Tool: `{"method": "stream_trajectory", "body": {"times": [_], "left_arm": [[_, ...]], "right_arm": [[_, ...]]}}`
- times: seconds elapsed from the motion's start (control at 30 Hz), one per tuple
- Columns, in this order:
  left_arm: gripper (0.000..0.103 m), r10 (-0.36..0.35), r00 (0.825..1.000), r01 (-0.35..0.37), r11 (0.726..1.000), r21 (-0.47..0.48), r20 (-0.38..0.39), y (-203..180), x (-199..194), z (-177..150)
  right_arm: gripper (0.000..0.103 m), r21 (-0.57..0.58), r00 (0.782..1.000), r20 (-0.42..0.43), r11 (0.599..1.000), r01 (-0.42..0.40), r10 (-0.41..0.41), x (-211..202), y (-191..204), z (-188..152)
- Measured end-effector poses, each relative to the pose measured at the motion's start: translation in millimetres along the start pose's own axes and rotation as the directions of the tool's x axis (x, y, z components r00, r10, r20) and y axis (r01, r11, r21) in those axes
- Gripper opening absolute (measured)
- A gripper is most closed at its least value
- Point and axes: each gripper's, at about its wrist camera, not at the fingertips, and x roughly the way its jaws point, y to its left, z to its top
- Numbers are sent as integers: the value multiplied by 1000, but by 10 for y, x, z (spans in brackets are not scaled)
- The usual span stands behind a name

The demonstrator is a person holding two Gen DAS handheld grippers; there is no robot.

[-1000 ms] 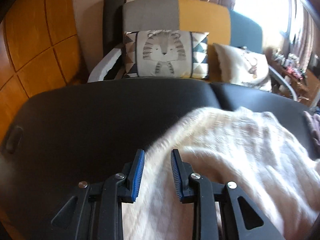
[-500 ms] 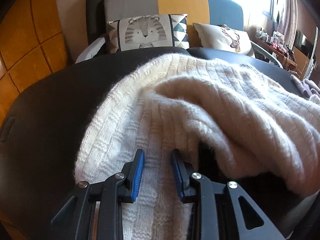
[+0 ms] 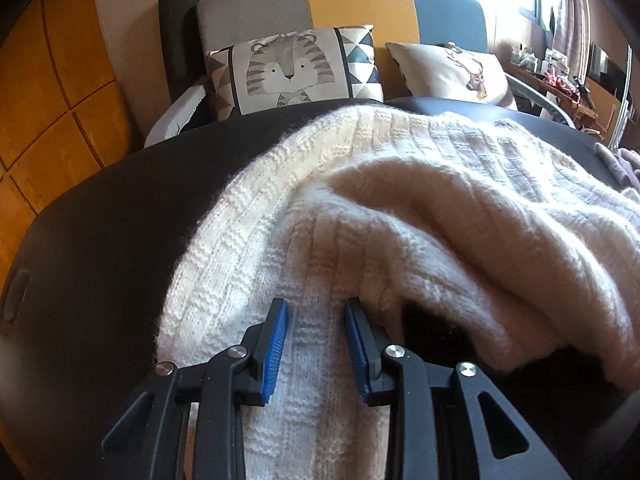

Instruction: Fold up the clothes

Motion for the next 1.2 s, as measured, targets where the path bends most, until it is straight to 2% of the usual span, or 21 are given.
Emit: {"method": "stream_trajectory", "body": {"times": [0.1, 0.17, 0.2, 0.23, 0.3, 0.33, 0.37, 0.43, 0.47, 0.53, 0.6, 0.63, 0.67, 0.73, 0.8, 0.87, 0.9, 1.0, 1.1, 1.17, 1.2], "left_arm": [[30, 10, 999, -11, 999, -39, -31, -16, 50, 149], [27, -14, 999, 10, 997, -80, -52, -44, 31, 210], [27, -63, 997, 58, 993, -107, -50, -79, -13, 212], [27, -143, 989, 137, 982, -129, -37, -135, -74, 195], [27, -278, 960, 272, 951, -146, -22, -284, -152, 148], [27, -305, 952, 299, 943, -150, -24, -349, -164, 128], [27, -310, 950, 301, 941, -154, -36, -419, -157, 113], [27, -305, 951, 291, 940, -180, -55, -532, -122, 105], [27, -318, 947, 305, 932, -197, -41, -567, -136, 113], [27, -385, 923, 366, 893, -260, -23, -606, -169, 115], [27, -466, 885, 442, 839, -318, 0, -672, -219, 93], [27, -476, 880, 449, 828, -335, 2, -734, -235, 72], [27, -476, 879, 446, 824, -349, 0, -805, -249, 49], [27, -512, 859, 469, 796, -382, -13, -920, -222, -1], [27, -573, 819, 503, 742, -443, -32, -1011, -185, -95], [27, -610, 792, 539, 697, -472, 4, -1059, -230, -197], [27, -620, 785, 554, 688, -469, 18, -1093, -256, -244], [27, -654, 756, 597, 682, -423, 13, -1226, -340, -361], [27, -638, 769, 601, 701, -384, 40, -1355, -410, -383], [28, -636, 769, 607, 692, -391, 70, -1412, -436, -374], [28, -644, 761, 616, 681, -397, 76, -1432, -447, -378]], "right_arm": [[30, 174, 999, 7, 984, -50, 50, 257, -281, 120], [33, 244, 993, 51, 962, -119, 110, 186, -452, 160], [39, 273, 987, 79, 949, -158, 141, 127, -538, 177], [49, 281, 982, 116, 943, -178, 150, 13, -601, 141], [64, 262, 974, 186, 948, -179, 132, -253, -663, 2], [72, 243, 972, 209, 956, -161, 111, -359, -656, -75], [74, 225, 969, 231, 964, -143, 90, -464, -650, -151], [74, 156, 965, 248, 980, -126, 85, -617, -581, -327], [74, 116, 966, 245, 987, -110, 79, -670, -519, -414], [74, 23, 974, 217, 997, -67, 61, -656, -392, -528], [74, -75, 986, 165, 997, -18, 30, -520, -241, -589], [74, -108, 990, 142, 994, 0, 16, -431, -179, -608], [74, -131, 993, 121, 991, 15, 1, -329, -126, -621], [74, -153, 995, 101, 988, 2, 13, -179, -34, -630], [74, -161, 996, 91, 987, 0, 15, -110, 34, -627], [74, -167, 995, 93, 986, -6, 22, -120, 85, -645], [74, -164, 995, 96, 986, -15, 32, -140, 88, -656], [74, -124, 994, 96, 992, -38, 50, -204, -23, -706], [74, -123, 996, 84, 992, -6, 17, -182, -110, -746], [74, -157, 998, 46, 986, 46, -40, -115, -98, -771], [74, -175, 997, 27, 982, 72, -68, -81, -92, -784]]}}
